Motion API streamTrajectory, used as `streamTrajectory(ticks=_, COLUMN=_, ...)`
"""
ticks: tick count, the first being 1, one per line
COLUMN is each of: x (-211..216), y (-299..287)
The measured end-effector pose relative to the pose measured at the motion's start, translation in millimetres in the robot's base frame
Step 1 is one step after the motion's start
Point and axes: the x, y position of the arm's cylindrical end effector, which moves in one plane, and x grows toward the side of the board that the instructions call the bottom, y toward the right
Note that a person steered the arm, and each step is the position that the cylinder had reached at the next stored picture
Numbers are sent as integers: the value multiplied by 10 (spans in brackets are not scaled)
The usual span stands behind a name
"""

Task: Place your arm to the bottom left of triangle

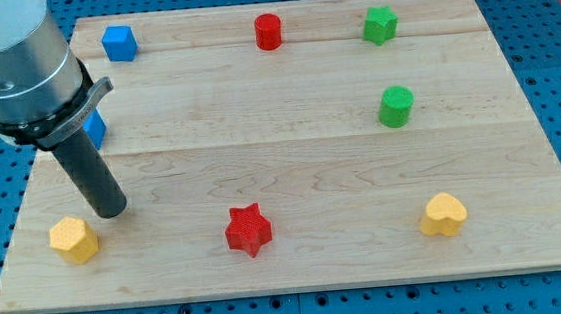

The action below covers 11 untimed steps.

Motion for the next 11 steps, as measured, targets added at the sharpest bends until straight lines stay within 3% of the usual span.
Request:
streamTrajectory(ticks=4, x=-4, y=-36)
streamTrajectory(ticks=6, x=-688, y=476)
streamTrajectory(ticks=7, x=-690, y=659)
streamTrajectory(ticks=8, x=-461, y=517)
streamTrajectory(ticks=9, x=-111, y=-268)
streamTrajectory(ticks=11, x=-391, y=-605)
